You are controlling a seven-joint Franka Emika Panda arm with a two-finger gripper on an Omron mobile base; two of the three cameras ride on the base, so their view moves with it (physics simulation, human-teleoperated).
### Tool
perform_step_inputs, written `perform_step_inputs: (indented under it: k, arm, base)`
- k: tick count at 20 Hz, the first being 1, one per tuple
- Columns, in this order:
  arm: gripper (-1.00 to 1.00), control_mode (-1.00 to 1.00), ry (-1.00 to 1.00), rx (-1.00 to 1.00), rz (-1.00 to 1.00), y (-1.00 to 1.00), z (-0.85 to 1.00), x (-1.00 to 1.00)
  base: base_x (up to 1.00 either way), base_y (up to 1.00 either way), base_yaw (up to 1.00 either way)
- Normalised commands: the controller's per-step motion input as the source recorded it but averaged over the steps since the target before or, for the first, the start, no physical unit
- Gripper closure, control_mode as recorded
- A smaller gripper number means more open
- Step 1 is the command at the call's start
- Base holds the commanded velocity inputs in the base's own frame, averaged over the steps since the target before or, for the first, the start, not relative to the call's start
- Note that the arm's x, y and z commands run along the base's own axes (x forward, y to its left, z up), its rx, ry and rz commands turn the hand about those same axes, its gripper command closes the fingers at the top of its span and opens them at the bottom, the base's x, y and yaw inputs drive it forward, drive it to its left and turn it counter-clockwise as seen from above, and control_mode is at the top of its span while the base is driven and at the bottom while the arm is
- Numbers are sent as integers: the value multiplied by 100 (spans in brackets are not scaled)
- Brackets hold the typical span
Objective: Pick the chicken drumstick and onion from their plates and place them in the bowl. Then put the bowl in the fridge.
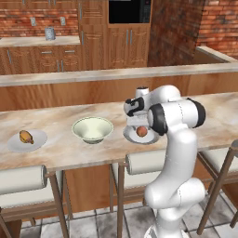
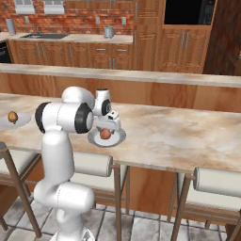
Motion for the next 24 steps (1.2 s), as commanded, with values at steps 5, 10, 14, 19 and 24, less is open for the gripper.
perform_step_inputs:
  k: [5,10,14,19,24]
  arm:
    - [-100,-100,10,0,-3,0,-8,0]
    - [-100,-100,11,0,-5,0,-4,0]
    - [-100,-100,8,0,-5,0,-6,0]
    - [-100,-100,7,1,-5,0,-7,0]
    - [-100,-100,9,3,-7,1,-6,-5]
  base:
    - [0,0,0]
    - [0,0,0]
    - [0,0,0]
    - [0,0,0]
    - [0,0,0]
